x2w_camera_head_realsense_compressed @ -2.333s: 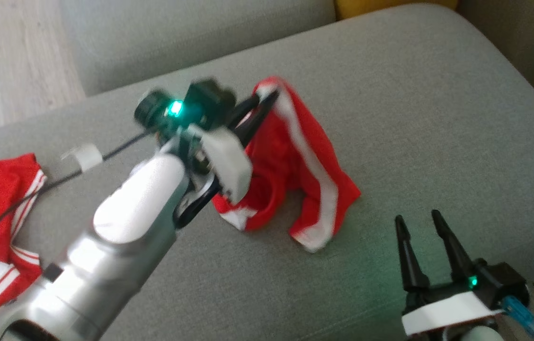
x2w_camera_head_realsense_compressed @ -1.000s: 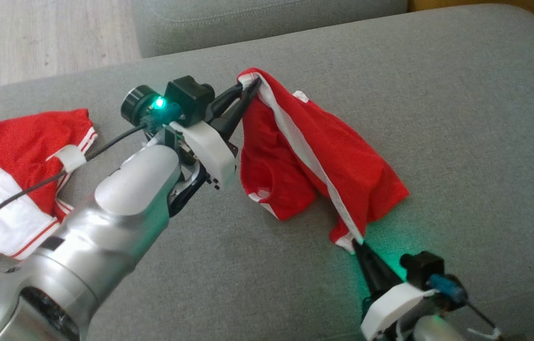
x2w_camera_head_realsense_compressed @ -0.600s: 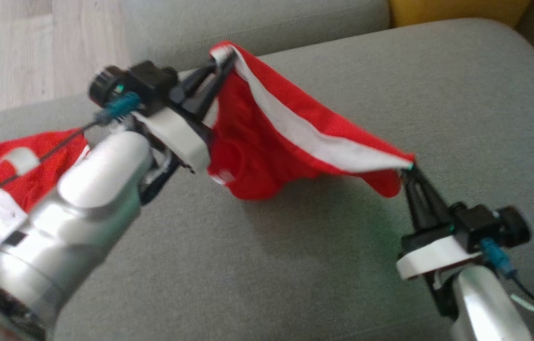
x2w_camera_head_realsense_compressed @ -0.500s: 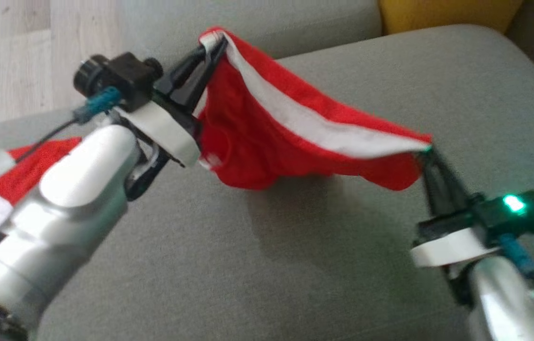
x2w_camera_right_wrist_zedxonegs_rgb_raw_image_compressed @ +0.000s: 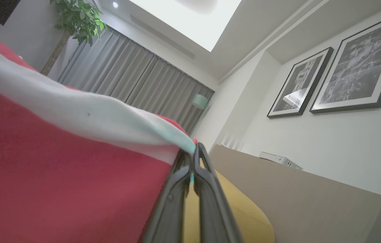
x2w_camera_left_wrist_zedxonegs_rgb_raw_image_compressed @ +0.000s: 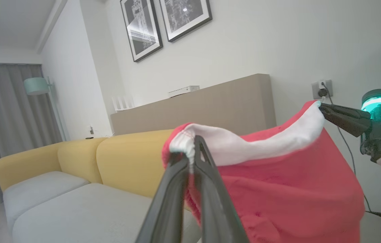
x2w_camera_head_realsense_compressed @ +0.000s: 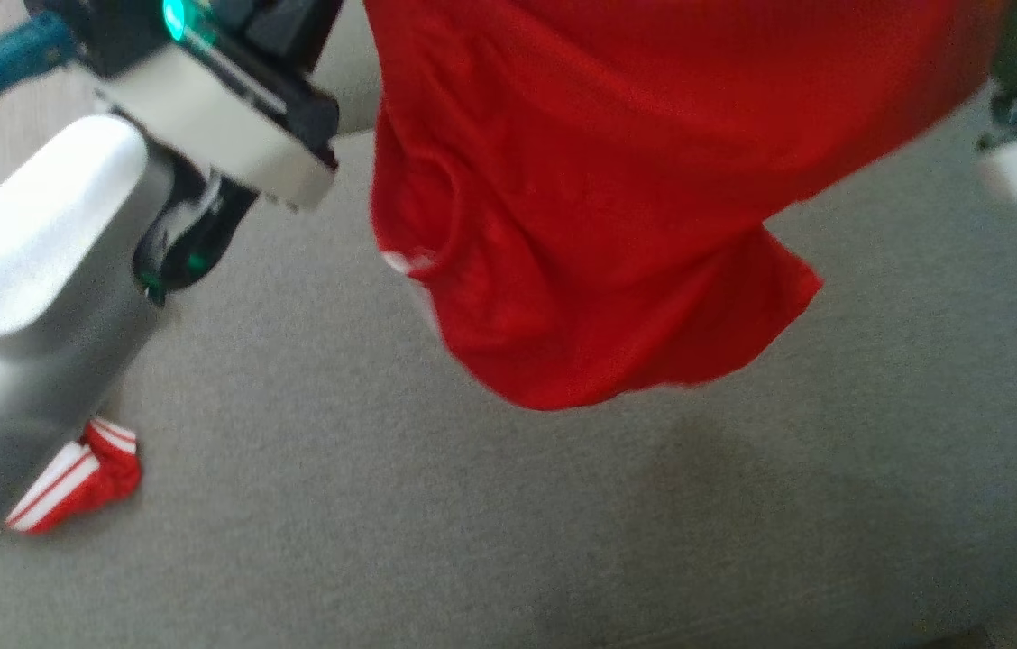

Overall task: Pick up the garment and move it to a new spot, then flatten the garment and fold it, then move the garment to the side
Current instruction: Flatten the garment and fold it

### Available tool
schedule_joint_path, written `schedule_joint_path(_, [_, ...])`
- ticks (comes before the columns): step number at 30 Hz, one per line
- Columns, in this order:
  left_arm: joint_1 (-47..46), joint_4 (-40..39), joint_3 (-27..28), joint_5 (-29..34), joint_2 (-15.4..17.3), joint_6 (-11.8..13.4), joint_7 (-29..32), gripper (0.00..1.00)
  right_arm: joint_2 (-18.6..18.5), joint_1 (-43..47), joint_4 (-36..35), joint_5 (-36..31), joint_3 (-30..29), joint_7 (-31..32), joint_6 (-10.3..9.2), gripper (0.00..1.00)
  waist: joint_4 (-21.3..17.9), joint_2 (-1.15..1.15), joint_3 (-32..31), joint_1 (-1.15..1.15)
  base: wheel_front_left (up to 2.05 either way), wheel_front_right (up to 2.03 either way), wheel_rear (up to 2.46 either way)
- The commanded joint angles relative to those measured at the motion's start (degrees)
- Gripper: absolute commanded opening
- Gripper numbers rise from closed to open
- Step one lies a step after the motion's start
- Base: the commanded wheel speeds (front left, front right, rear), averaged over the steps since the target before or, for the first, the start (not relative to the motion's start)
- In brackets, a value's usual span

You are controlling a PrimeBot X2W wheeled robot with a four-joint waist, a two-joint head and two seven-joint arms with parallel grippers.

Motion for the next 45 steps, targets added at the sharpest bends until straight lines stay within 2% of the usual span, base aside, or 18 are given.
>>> schedule_joint_path(1, [-4.4,-0.1,2.6,0.1,1.1,0.0,0.1,0.00,-1.0,-2.6,-0.3,0.4,1.3,0.0,0.22,0.00,1.6,0.00,2.8,0.00,0.00,0.00,0.00])
schedule_joint_path(5, [-9.4,6.3,2.2,2.2,-2.3,-1.0,-2.1,0.00,-2.4,-13.3,9.2,2.0,5.6,-1.6,0.22,0.00,3.3,0.00,7.7,0.00,0.00,0.00,0.00])
schedule_joint_path(8, [-14.2,11.3,3.0,4.0,-5.3,-1.7,-5.9,0.00,-2.9,-20.8,13.7,0.7,5.5,-3.0,0.22,0.00,4.3,0.00,11.1,0.00,0.00,0.00,0.00])
schedule_joint_path(11, [-17.8,13.9,5.0,5.6,-7.7,-2.1,-8.3,0.00,-3.3,-25.5,14.9,-2.6,3.6,-3.5,0.22,0.00,5.2,0.00,13.3,0.00,0.00,0.00,0.00])
schedule_joint_path(14, [-17.6,13.8,6.6,6.5,-8.7,-2.8,-8.9,0.00,-3.3,-26.2,11.4,-5.2,1.3,-3.6,0.22,0.00,5.8,0.00,14.7,0.00,0.00,0.00,0.00])
schedule_joint_path(17, [-12.5,10.4,7.5,8.3,-7.3,-3.2,-8.9,0.00,-2.7,-21.6,7.9,-6.4,-0.1,-3.6,0.22,0.00,5.9,0.00,15.1,0.00,0.00,0.00,0.00])
schedule_joint_path(20, [-4.0,6.8,6.2,11.2,-5.1,-3.3,-8.9,0.00,-2.7,-13.9,5.7,-6.1,-0.4,-3.7,0.22,0.00,6.3,0.00,14.9,0.00,0.00,0.00,0.00])
schedule_joint_path(26, [17.1,0.7,0.8,15.5,-3.4,-3.3,-9.0,0.00,-3.7,7.4,1.9,-4.4,-3.5,-3.7,0.22,0.00,8.0,0.00,13.2,0.00,0.00,0.00,0.00])
schedule_joint_path(31, [32.7,-2.8,-3.7,15.6,-3.3,-2.8,-9.0,0.00,-3.5,27.3,-2.5,-3.1,-8.0,-3.7,0.22,0.00,8.5,0.00,11.1,0.00,0.00,0.00,0.00])
schedule_joint_path(35, [40.5,-6.5,-5.4,14.4,-4.6,-1.6,-9.0,0.00,-2.0,39.6,-10.0,-4.0,-14.4,-1.5,0.22,0.00,8.6,0.00,10.1,0.00,0.00,0.00,0.00])
schedule_joint_path(37, [42.6,-8.0,-4.9,12.5,-5.5,-1.5,-9.0,0.00,-1.8,42.1,-12.9,-4.1,-17.3,-0.7,0.22,0.00,8.9,0.00,10.1,0.00,0.00,0.00,0.00])
schedule_joint_path(40, [43.3,-8.4,-3.7,10.3,-6.4,-1.5,-9.0,0.00,-1.9,42.3,-15.0,-4.4,-17.9,0.5,0.22,0.00,9.3,0.00,10.1,0.00,0.00,0.00,0.00])
schedule_joint_path(45, [40.9,-7.3,-0.7,3.8,-9.7,-2.2,-8.7,0.00,-3.7,34.1,-14.5,-4.2,-13.6,4.2,0.22,0.00,11.5,0.00,12.0,0.00,0.00,0.00,0.00])
